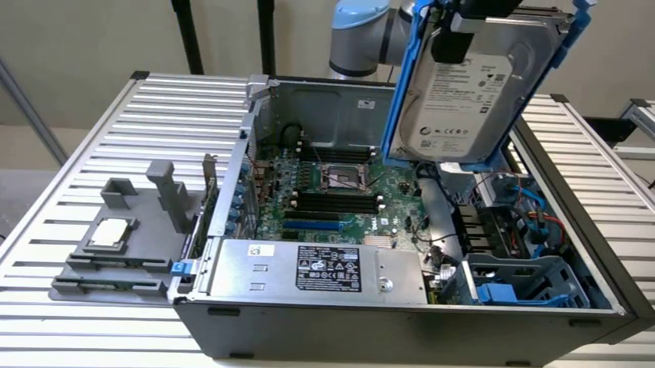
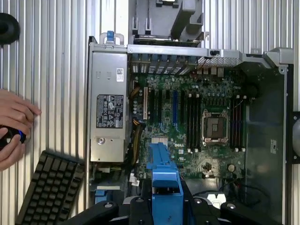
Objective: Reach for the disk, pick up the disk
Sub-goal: 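Pick up the disk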
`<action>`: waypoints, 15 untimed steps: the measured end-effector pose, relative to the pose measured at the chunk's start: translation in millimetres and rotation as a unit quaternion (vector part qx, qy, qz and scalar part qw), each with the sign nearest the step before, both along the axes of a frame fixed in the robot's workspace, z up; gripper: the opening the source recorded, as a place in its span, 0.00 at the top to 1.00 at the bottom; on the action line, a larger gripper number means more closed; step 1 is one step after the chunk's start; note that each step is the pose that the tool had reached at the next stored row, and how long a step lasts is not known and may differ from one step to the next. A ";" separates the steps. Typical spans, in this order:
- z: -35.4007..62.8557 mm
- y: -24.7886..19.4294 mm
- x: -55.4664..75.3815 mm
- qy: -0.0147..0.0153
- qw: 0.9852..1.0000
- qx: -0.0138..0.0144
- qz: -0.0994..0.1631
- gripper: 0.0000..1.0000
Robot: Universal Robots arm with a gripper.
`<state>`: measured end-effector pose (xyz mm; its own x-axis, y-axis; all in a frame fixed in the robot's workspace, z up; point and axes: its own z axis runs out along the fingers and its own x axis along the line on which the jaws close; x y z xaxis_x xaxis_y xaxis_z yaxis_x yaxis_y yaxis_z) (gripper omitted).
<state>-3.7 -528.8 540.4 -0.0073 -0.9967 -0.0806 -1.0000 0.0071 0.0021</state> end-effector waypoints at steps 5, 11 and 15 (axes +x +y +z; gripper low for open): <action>0.1 -9.0 19.0 0.000 1.000 0.001 0.000 0.67; 0.1 -20.3 40.2 0.000 1.000 0.001 0.000 0.67; 0.1 -28.4 53.4 0.000 1.000 0.001 0.000 0.67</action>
